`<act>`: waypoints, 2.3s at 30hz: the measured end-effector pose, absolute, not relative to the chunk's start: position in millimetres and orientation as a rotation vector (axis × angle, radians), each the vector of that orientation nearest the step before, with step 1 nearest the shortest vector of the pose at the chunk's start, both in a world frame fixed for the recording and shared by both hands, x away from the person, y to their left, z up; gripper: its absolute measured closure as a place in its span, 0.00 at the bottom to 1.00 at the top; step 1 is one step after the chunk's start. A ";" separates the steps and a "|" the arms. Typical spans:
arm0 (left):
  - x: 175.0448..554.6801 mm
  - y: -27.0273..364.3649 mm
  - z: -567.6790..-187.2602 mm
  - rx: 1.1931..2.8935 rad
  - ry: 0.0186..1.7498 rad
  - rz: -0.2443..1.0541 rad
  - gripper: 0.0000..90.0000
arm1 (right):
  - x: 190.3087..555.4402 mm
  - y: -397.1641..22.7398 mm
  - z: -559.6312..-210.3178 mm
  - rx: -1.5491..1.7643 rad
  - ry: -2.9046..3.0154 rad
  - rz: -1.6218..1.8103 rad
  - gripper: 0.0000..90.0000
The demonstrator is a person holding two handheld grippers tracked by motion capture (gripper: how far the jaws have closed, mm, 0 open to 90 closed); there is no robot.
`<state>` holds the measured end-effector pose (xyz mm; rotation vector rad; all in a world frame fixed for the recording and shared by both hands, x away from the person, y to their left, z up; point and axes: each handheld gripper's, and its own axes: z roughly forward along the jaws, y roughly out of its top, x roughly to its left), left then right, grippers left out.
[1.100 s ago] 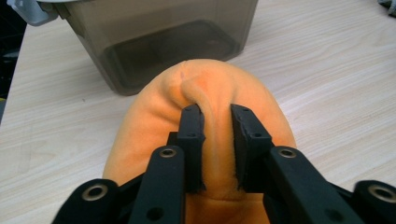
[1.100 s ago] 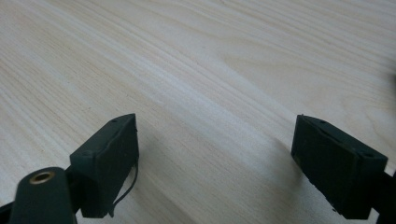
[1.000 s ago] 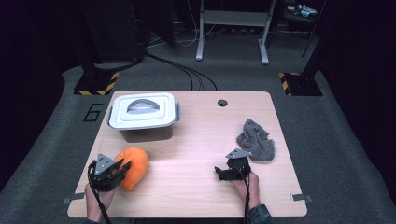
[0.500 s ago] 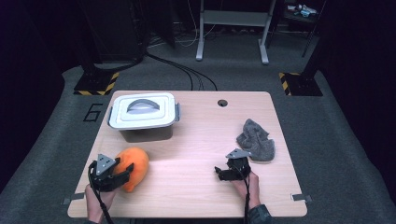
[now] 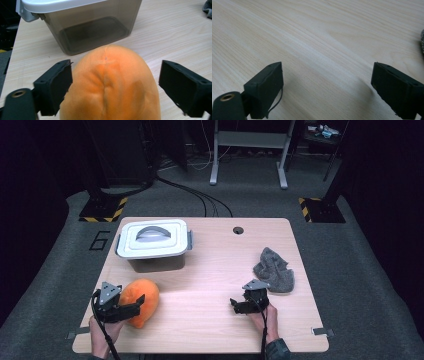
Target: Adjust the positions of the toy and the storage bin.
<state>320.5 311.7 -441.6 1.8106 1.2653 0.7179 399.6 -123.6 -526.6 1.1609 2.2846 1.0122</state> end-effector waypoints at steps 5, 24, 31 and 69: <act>322.5 311.2 -439.4 1.829 1.268 0.702 0.06 | 400.1 -132.3 -520.4 1.217 2.227 1.030 0.07; 322.9 310.4 -436.2 1.845 1.255 0.703 0.04 | 446.8 -187.3 -493.4 1.452 1.983 0.943 0.14; 321.7 310.4 -435.3 1.859 1.242 0.700 0.06 | 452.9 -197.7 -488.9 1.468 1.895 0.944 0.16; 322.5 308.9 -438.0 1.883 1.228 0.690 0.10 | 451.3 -229.7 -503.3 1.627 1.805 0.852 0.79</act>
